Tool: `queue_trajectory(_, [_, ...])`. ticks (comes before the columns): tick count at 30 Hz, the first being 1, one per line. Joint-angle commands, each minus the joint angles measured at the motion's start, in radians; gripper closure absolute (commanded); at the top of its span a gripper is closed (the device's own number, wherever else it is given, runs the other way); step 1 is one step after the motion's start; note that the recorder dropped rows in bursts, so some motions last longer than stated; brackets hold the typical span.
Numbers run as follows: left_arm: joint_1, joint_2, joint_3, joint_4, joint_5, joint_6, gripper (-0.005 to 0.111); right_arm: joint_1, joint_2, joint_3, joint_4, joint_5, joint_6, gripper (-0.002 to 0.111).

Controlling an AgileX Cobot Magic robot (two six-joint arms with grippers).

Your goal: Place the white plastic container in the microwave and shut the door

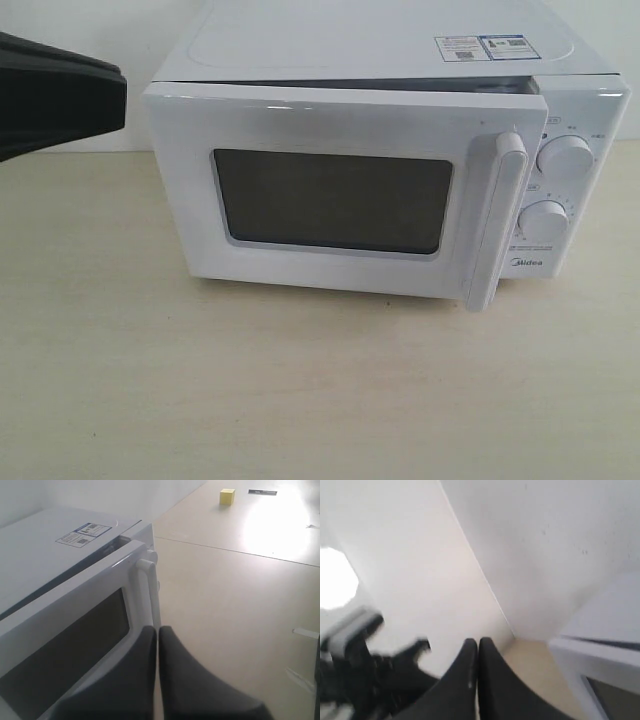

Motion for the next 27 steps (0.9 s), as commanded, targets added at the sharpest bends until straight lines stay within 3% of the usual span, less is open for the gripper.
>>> queue_trajectory(1, [-0.007, -0.004, 0.003, -0.006, 0.003, -0.010, 0.103, -0.001, 0.014, 0.006, 0.471, 0.231, -0.001, 0.108])
queue_trajectory(4, [-0.007, -0.004, 0.003, -0.006, 0.003, -0.010, 0.103, -0.001, 0.014, 0.006, 0.756, 0.419, -0.043, 0.108])
queue_trajectory(6, [-0.007, -0.004, 0.003, -0.006, 0.003, -0.010, 0.103, -0.001, 0.014, -0.005, 0.875, 0.554, -0.179, 0.108])
queue_trajectory(12, [-0.007, -0.004, 0.003, -0.006, 0.003, -0.010, 0.103, -0.001, 0.017, -0.056, 0.858, 0.892, -1.012, 0.108])
queue_trajectory(14, [-0.007, -0.004, 0.003, -0.006, 0.003, -0.010, 0.103, -0.001, 0.017, -0.056, 0.858, 1.001, -1.241, 0.108])
queue_trajectory(16, [-0.007, -0.004, 0.003, -0.006, 0.003, -0.010, 0.103, 0.011, 0.025, -0.056, 0.870, 1.076, -1.346, 0.108])
queue_trajectory(19, [-0.007, -0.004, 0.003, -0.006, 0.005, -0.010, 0.103, 0.071, 0.045, -0.056, 0.895, 1.174, -1.439, 0.108])
queue_trajectory(22, [-0.007, -0.004, 0.003, -0.006, 0.007, -0.010, 0.103, 0.149, 0.081, -0.058, 1.055, 1.296, -1.615, 0.108])
queue_trajectory(27, [-0.007, -0.004, 0.003, -0.013, 0.003, -0.010, 0.103, 0.335, 0.113, -0.058, 1.367, 1.279, -1.833, 0.108])
